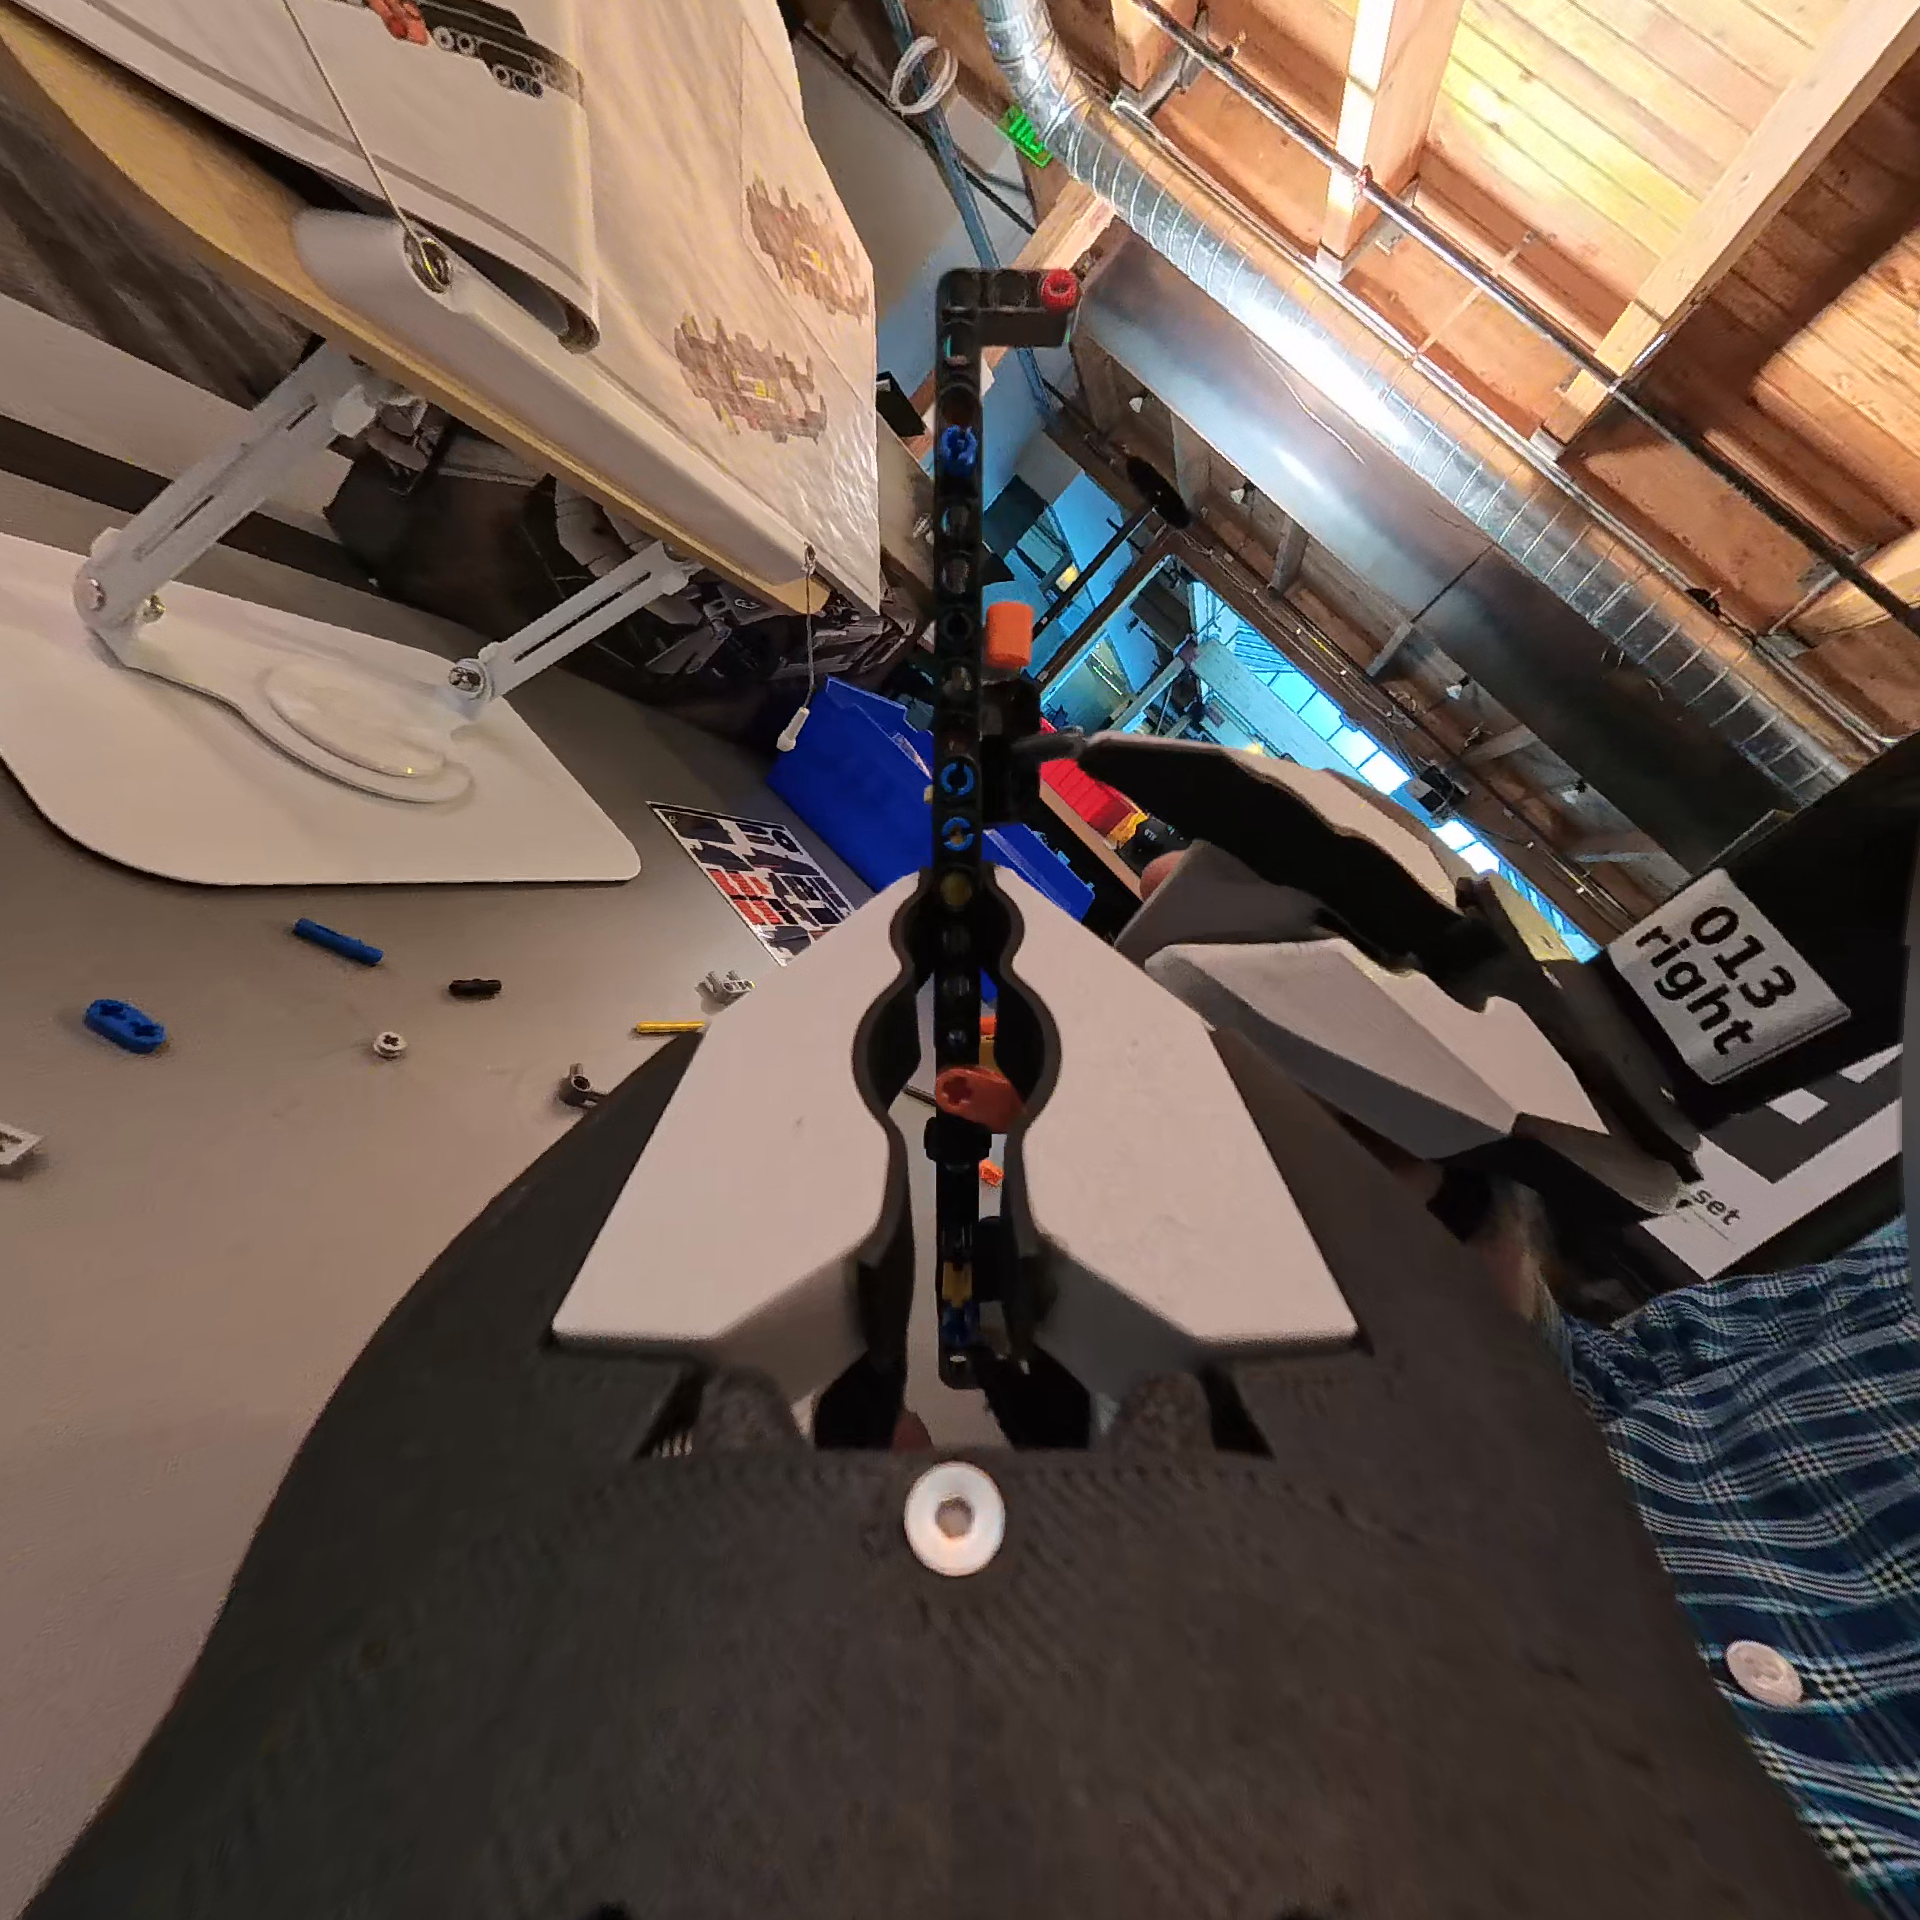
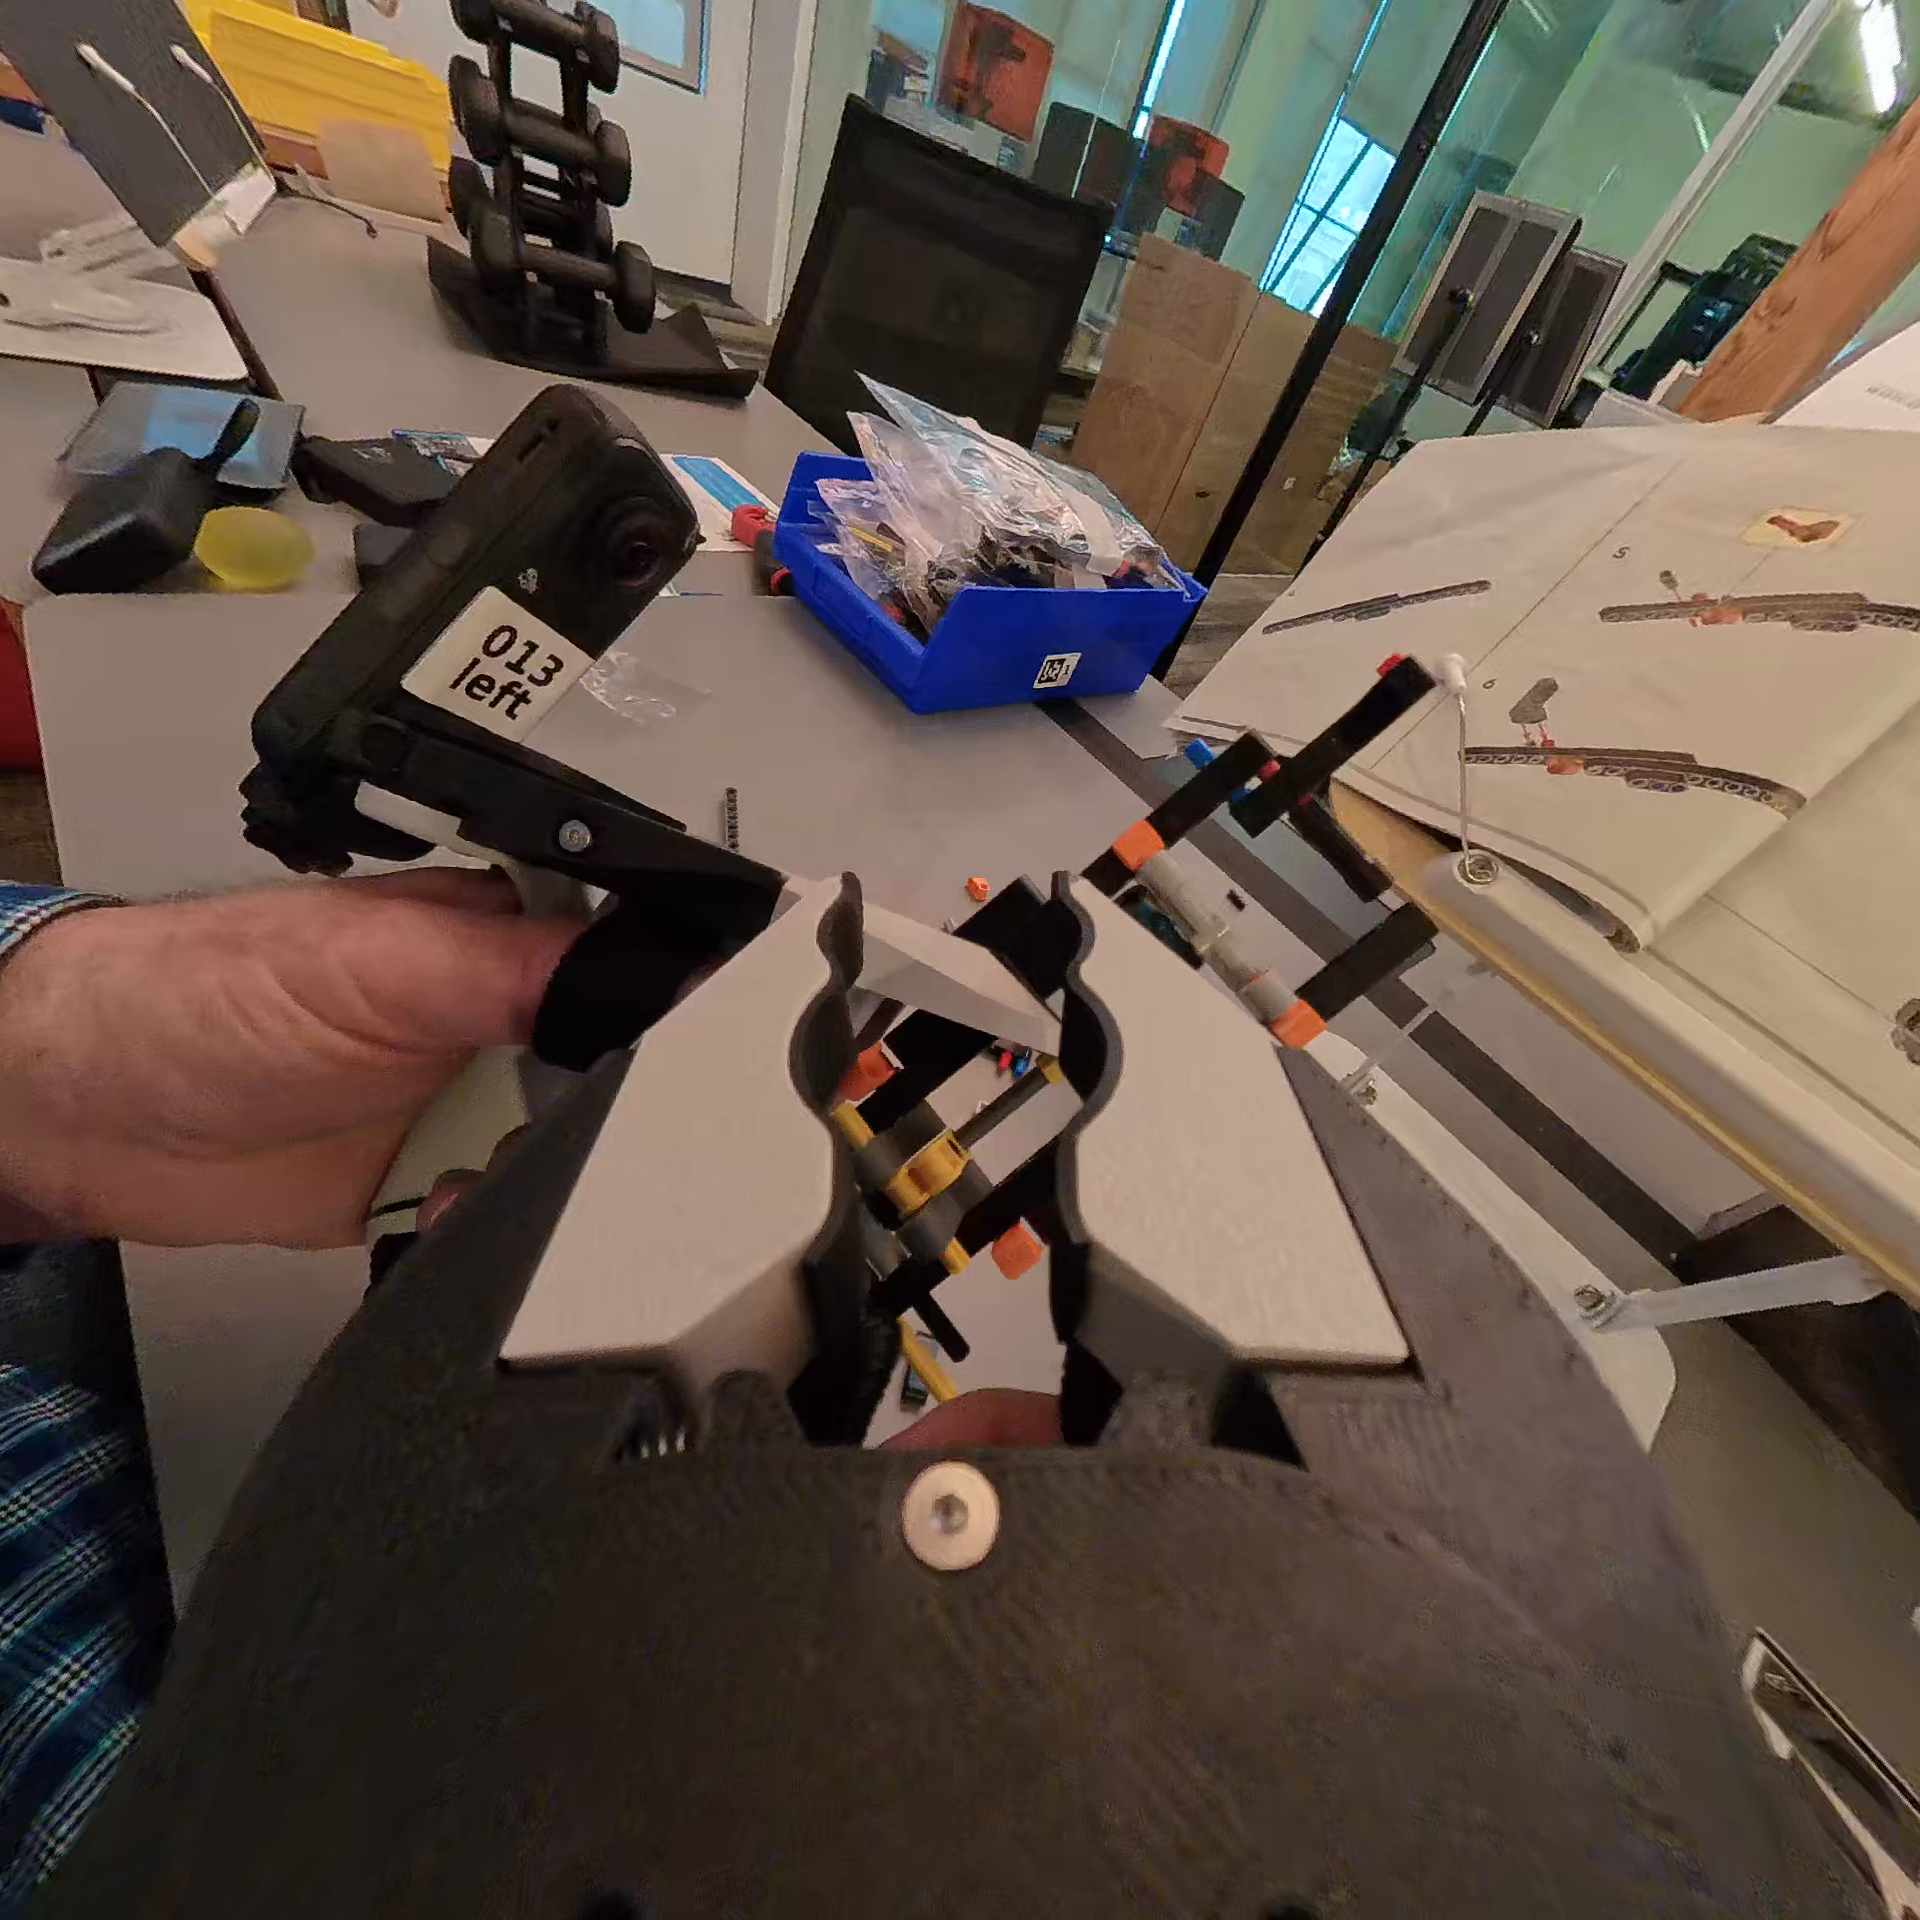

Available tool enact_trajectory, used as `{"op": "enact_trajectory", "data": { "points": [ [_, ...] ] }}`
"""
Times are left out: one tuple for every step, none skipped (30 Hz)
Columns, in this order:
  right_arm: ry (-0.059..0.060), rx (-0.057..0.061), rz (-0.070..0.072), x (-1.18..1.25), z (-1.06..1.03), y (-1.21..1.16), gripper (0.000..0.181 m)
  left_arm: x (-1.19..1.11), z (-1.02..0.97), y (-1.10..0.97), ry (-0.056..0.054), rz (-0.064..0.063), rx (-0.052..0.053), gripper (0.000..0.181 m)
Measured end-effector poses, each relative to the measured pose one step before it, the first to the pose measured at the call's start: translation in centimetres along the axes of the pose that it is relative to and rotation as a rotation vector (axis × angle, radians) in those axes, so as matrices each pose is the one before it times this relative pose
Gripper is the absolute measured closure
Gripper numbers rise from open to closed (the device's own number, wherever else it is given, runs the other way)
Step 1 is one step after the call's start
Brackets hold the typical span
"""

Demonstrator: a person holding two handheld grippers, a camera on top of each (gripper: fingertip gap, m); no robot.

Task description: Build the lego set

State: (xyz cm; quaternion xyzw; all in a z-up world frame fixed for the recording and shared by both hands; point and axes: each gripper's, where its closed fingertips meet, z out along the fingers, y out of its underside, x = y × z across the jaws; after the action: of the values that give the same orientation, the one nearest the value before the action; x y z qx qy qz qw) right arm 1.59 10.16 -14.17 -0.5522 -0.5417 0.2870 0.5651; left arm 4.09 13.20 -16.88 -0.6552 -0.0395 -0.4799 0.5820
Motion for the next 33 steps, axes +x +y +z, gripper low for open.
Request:
{"op": "enact_trajectory", "data": {
  "points": [
    [0.0058, -0.0037, -0.0085, 0.060, -0.016, 0.012, 0.146, 0.008, 0.020, 0.047, 0.0016, -0.0014, -0.0016, 0.176],
    [0.0127, -0.0079, -0.0130, 0.098, 0.024, 0.068, 0.146, -0.040, 0.009, 0.053, -0.0027, 0.0033, -0.0020, 0.176],
    [0.0145, -0.0087, -0.0173, 0.085, 0.027, 0.070, 0.146, -0.051, 0.022, 0.092, -0.0063, 0.0113, -0.0050, 0.176],
    [0.0316, -0.0119, -0.0190, 0.331, -0.011, 0.128, 0.146, 0.010, 0.024, 0.045, -0.0036, 0.0123, -0.0029, 0.176],
    [0.0452, -0.0057, -0.0127, 0.588, -0.088, 0.073, 0.148, 0.085, 0.045, -0.008, -0.0006, 0.0096, -0.0003, 0.176],
    [0.0308, 0.0053, 0.0051, 0.501, -0.117, -0.031, 0.151, 0.085, 0.042, 0.025, -0.0017, 0.0123, -0.0024, 0.176],
    [0.0102, 0.0023, 0.0105, 0.283, -0.033, 0.002, 0.155, 0.060, 0.049, 0.091, -0.0060, 0.0198, -0.0064, 0.176],
    [0.0080, -0.0119, -0.0009, 0.281, 0.084, 0.223, 0.157, 0.060, 0.073, 0.155, -0.0068, 0.0217, -0.0087, 0.176],
    [0.0083, -0.0068, -0.0064, 0.292, 0.088, 0.155, 0.158, 0.092, 0.077, 0.146, -0.0023, 0.0130, -0.0074, 0.176],
    [0.0039, 0.0008, -0.0012, 0.266, 0.043, 0.034, 0.163, 0.098, 0.072, 0.093, 0.0011, 0.0037, -0.0026, 0.176],
    [-0.0008, -0.0039, 0.0006, 0.198, 0.005, 0.073, 0.167, -0.008, 0.055, 0.095, -0.0023, 0.0004, -0.0029, 0.176],
    [-0.0073, -0.0057, -0.0073, 0.040, -0.019, 0.092, 0.171, -0.046, 0.036, 0.106, -0.0032, -0.0009, -0.0039, 0.176],
    [-0.0091, -0.0066, -0.0080, -0.086, -0.040, 0.129, 0.176, 0.004, 0.006, -0.001, 0.0014, -0.0037, 0.0006, 0.176],
    [0.0027, -0.0002, -0.0044, 0.052, -0.088, 0.093, 0.178, 0.014, 0.006, -0.011, 0.0020, -0.0045, 0.0002, 0.176],
    [0.0045, 0.0030, 0.0022, 0.090, -0.116, 0.064, 0.178, -0.009, -0.019, -0.030, 0.0000, -0.0023, 0.0007, 0.176],
    [0.0028, 0.0080, 0.0065, 0.097, -0.172, -0.038, 0.178, -0.012, -0.052, -0.088, 0.0012, -0.0049, 0.0049, 0.176],
    [0.0042, 0.0076, 0.0064, 0.131, -0.187, -0.050, 0.178, -0.014, -0.055, -0.156, 0.0043, -0.0137, 0.0080, 0.176],
    [0.0042, 0.0040, -0.0018, 0.090, -0.142, -0.037, 0.178, -0.040, -0.060, -0.130, 0.0058, -0.0167, 0.0075, 0.176],
    [0.0023, 0.0023, -0.0062, 0.052, -0.081, -0.046, 0.178, -0.032, -0.058, -0.118, 0.0058, -0.0131, 0.0074, 0.176],
    [0.0041, 0.0067, -0.0025, 0.082, -0.113, -0.094, 0.179, 0.031, -0.051, -0.115, 0.0073, -0.0104, 0.0069, 0.176],
    [0.0029, 0.0068, 0.0054, 0.097, -0.117, -0.057, 0.179, 0.082, -0.019, -0.103, 0.0093, -0.0115, 0.0054, 0.176],
    [0.0017, 0.0039, 0.0097, 0.103, -0.124, 0.014, 0.179, 0.051, -0.014, -0.072, 0.0059, -0.0094, 0.0033, 0.176],
    [0.0004, 0.0033, 0.0098, 0.075, -0.123, 0.081, 0.179, 0.018, -0.013, -0.052, 0.0037, -0.0067, 0.0028, 0.176],
    [-0.0009, 0.0015, 0.0094, 0.022, -0.100, 0.125, 0.179, -0.033, 0.002, 0.009, 0.0023, -0.0069, 0.0007, 0.176],
    [0.0020, 0.0059, 0.0061, 0.055, -0.120, 0.059, 0.179, 0.046, 0.006, 0.013, 0.0094, -0.0102, 0.0023, 0.175],
    [0.0044, 0.0055, 0.0005, 0.067, -0.104, 0.002, 0.179, 0.093, 0.001, -0.030, 0.0125, -0.0150, 0.0048, 0.176],
    [0.0035, -0.0008, -0.0021, 0.056, -0.055, 0.048, 0.179, 0.000, 0.006, -0.014, 0.0068, -0.0130, 0.0038, 0.176],
    [0.0027, -0.0014, -0.0020, 0.044, -0.045, 0.033, 0.179, 0.017, 0.012, 0.016, 0.0064, -0.0089, 0.0016, 0.176],
    [0.0046, 0.0018, -0.0039, 0.022, -0.040, -0.013, 0.179, 0.058, -0.001, -0.023, 0.0081, -0.0079, 0.0035, 0.176],
    [0.0066, 0.0033, -0.0079, -0.009, -0.055, -0.056, 0.179, 0.082, 0.003, -0.022, 0.0089, -0.0069, 0.0028, 0.176],
    [0.0073, 0.0026, -0.0138, -0.048, -0.042, -0.100, 0.179, 0.075, -0.007, -0.002, 0.0079, -0.0044, 0.0011, 0.176],
    [0.0081, 0.0025, -0.0186, -0.076, -0.037, -0.148, 0.179, 0.095, 0.004, -0.007, 0.0082, -0.0018, 0.0013, 0.176],
    [0.0104, 0.0034, -0.0245, -0.090, -0.038, -0.186, 0.179, 0.139, 0.013, -0.008, 0.0101, -0.0035, 0.0017, 0.176]
  ]
}}
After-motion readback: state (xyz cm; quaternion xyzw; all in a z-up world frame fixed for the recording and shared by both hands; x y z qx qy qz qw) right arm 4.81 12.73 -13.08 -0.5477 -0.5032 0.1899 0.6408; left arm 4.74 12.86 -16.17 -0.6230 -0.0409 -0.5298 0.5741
